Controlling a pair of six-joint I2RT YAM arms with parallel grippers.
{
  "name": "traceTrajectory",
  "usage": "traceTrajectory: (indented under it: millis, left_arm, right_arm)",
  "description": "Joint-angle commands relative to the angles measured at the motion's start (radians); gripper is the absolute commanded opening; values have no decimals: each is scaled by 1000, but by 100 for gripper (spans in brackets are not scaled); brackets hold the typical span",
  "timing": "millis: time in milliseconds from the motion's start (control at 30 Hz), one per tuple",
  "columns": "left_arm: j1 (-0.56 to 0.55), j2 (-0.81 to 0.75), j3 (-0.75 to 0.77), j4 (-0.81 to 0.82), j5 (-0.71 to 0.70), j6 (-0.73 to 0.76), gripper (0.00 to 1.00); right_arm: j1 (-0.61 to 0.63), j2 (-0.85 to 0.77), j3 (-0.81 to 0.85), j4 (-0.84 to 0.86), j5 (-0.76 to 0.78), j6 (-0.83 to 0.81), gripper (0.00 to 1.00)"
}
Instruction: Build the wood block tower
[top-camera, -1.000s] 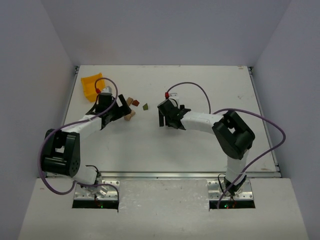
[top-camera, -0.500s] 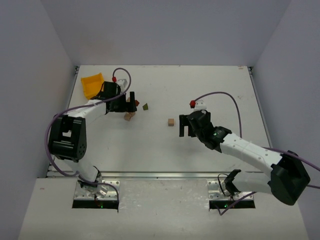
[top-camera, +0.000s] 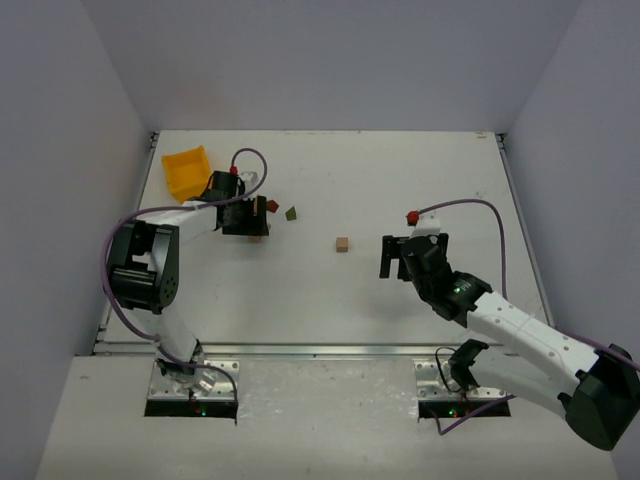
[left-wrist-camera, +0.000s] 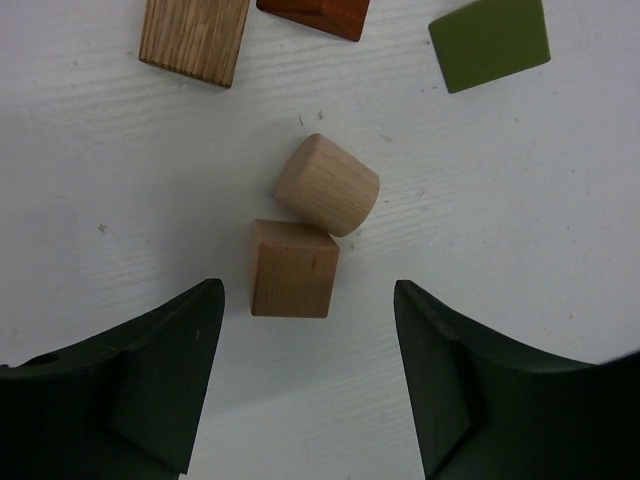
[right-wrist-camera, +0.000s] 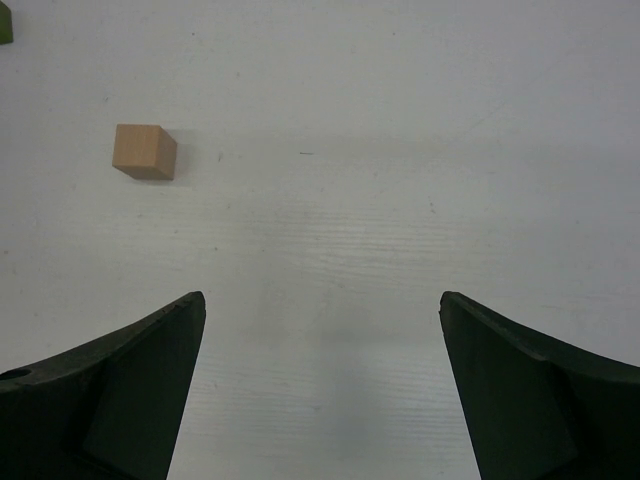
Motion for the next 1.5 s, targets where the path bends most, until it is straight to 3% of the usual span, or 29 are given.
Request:
traceTrajectory:
  millis: [0,167,367,500,733,900,1233,1467]
  left_arm:
    - [-6,12,15,32,13,12,64]
    - [-7,12,15,41,-1,15,61]
    - [-5,27,20,36,3,17,45]
    - [-5,16,14,41,3,11,40]
    - [-8,-12,4,44,15,-8,14]
    - [-18,-106,-25,45,30,-54,6]
    - [-105,-335,-50,-19,-57,-138,4]
    - [-200,-328,-29,-22,-109,-250,3]
  right_arm:
    - [-13,-26,-7,23,48,-11,99]
    - [-14,-19,-8,24,44,-15,99]
    - [-14,-10,-5,23,41,-18,99]
    - [-15,-16,-10,24,41,-16,99]
    - [-16,-6,-4,24,35,-22,99]
    - [-14,0,1,23,22,-20,99]
    - [-16,24,7,23,21,-13,99]
    - [-14,32,7,23,26,-5,99]
